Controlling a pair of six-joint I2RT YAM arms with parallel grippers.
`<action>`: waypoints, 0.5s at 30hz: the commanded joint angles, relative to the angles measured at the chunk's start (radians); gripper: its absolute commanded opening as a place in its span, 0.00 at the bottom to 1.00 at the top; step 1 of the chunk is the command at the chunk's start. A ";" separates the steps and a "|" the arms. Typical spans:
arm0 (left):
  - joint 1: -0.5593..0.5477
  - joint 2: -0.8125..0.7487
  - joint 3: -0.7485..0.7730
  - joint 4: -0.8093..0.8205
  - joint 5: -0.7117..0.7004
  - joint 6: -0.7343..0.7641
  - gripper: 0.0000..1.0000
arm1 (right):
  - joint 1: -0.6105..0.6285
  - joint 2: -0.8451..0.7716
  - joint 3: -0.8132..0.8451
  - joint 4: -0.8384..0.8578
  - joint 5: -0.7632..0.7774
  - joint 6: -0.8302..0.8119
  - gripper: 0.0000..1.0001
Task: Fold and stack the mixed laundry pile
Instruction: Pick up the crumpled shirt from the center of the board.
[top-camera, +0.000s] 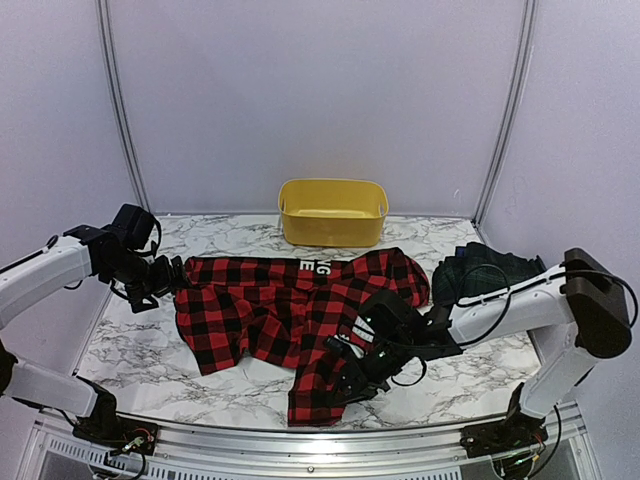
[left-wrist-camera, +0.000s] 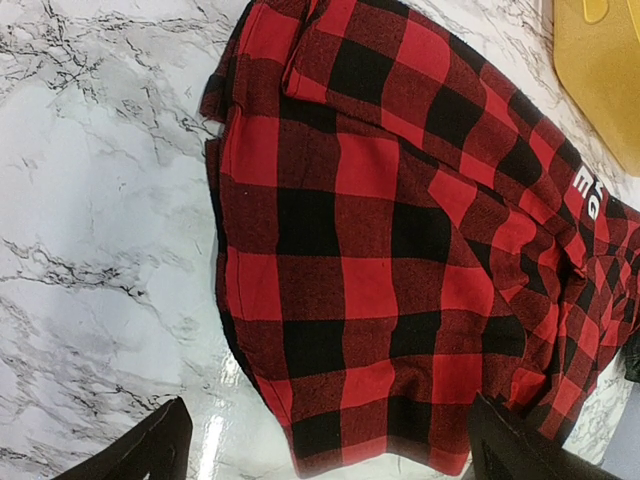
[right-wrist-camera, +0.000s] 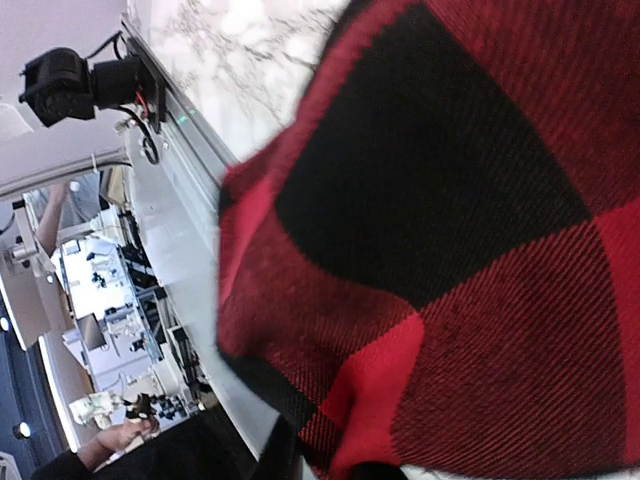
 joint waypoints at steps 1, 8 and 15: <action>-0.003 -0.010 -0.014 -0.030 -0.007 0.014 0.99 | 0.017 -0.136 0.102 -0.025 0.084 -0.029 0.00; -0.004 0.021 -0.019 -0.024 -0.007 0.033 0.99 | 0.016 -0.263 0.398 -0.252 0.209 -0.175 0.00; -0.042 0.104 -0.018 0.027 0.016 0.072 0.93 | -0.055 -0.183 0.846 -0.455 0.379 -0.372 0.00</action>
